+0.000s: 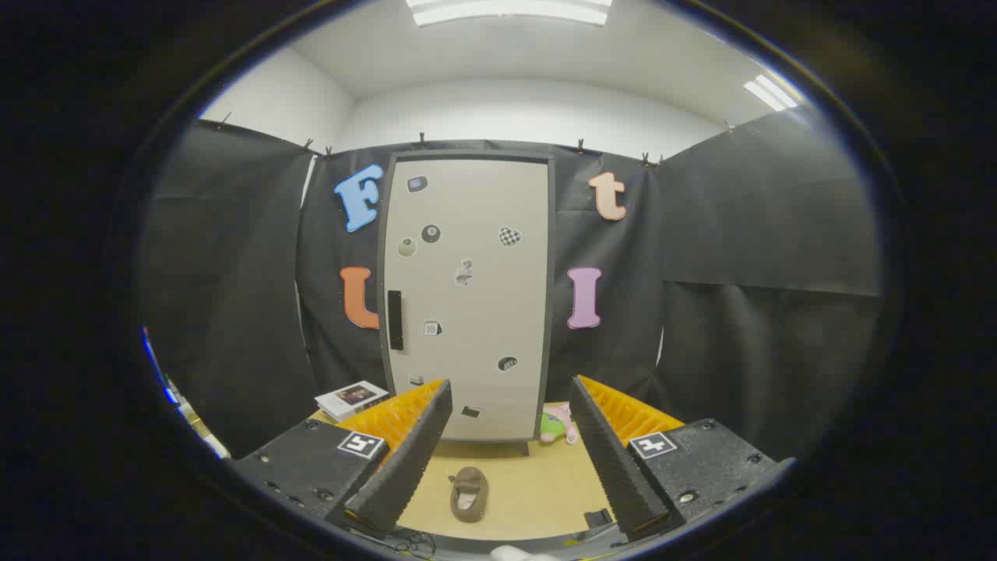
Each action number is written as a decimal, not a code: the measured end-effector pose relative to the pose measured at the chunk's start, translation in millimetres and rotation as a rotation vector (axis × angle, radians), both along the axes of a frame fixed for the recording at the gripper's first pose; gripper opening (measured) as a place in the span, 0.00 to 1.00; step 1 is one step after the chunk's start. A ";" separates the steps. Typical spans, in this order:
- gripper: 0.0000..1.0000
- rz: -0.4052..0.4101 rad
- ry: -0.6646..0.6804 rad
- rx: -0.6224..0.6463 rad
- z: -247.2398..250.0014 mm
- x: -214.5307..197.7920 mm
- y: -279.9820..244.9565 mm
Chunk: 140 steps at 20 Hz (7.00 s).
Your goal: Open the shoe cabinet door, grab the shoes and put them into the shoe cabinet, then close the shoe cabinet door.
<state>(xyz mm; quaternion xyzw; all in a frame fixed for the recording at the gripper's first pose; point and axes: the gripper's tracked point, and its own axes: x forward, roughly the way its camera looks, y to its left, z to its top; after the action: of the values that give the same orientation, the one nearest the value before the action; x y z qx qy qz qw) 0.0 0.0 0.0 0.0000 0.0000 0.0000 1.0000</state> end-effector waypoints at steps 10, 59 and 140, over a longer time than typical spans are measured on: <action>0.99 0.005 0.011 -0.004 -11.3 15.3 30.4; 0.31 0.247 0.100 0.034 -23.5 342.9 242.5; 0.99 0.079 0.207 0.067 -211.9 65.5 55.1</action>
<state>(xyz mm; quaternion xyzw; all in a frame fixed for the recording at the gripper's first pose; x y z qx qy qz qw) 65.5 55.1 -211.9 0.0335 0.1033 0.0393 0.9933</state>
